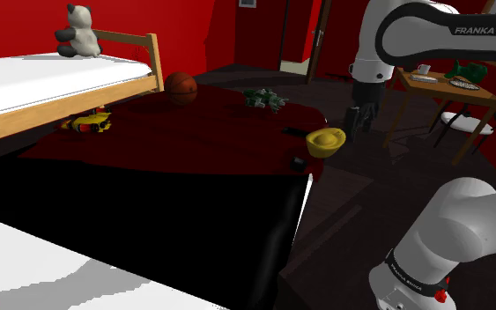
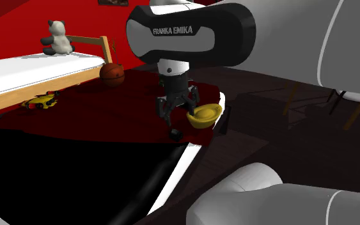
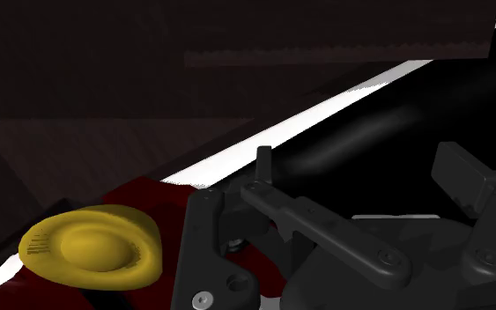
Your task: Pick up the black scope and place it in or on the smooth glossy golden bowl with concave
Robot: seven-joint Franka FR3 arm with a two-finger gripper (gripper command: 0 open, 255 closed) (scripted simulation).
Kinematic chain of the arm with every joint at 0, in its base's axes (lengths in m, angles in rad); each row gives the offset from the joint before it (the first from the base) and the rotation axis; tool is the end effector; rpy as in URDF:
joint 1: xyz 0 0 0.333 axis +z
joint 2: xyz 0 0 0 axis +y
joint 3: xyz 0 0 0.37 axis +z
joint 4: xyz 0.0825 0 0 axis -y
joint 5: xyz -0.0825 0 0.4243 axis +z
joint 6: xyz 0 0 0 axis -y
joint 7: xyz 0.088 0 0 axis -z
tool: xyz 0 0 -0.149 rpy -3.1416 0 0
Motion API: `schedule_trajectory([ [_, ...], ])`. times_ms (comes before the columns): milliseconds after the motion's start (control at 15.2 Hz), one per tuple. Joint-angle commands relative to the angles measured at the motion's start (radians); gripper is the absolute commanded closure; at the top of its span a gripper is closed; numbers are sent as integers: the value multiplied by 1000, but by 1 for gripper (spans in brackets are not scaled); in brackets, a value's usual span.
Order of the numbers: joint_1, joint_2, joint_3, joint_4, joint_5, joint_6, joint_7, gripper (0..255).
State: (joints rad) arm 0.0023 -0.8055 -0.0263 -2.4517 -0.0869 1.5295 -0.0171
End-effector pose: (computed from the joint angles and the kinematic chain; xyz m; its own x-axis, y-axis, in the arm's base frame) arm 0.2894 -0.0218 0.5411 0.9931 -0.0001 -0.1176 0.0077 -0.9978 0.0656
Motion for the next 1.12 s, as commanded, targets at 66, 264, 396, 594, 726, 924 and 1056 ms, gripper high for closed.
schedule_trajectory([
  [66,-3,20,-11,-13,-7,37,-10,0],
  [264,-11,88,-45,-43,-28,147,-39,0],
  [396,-16,142,-68,-56,-39,221,-58,0],
  [594,-22,232,-102,-63,-53,330,-87,0],
  [726,-24,298,-123,-60,-58,401,-107,0],
  [924,-26,406,-155,-44,-58,504,-139,0],
  [1056,-26,481,-174,-26,-53,568,-163,0],
])
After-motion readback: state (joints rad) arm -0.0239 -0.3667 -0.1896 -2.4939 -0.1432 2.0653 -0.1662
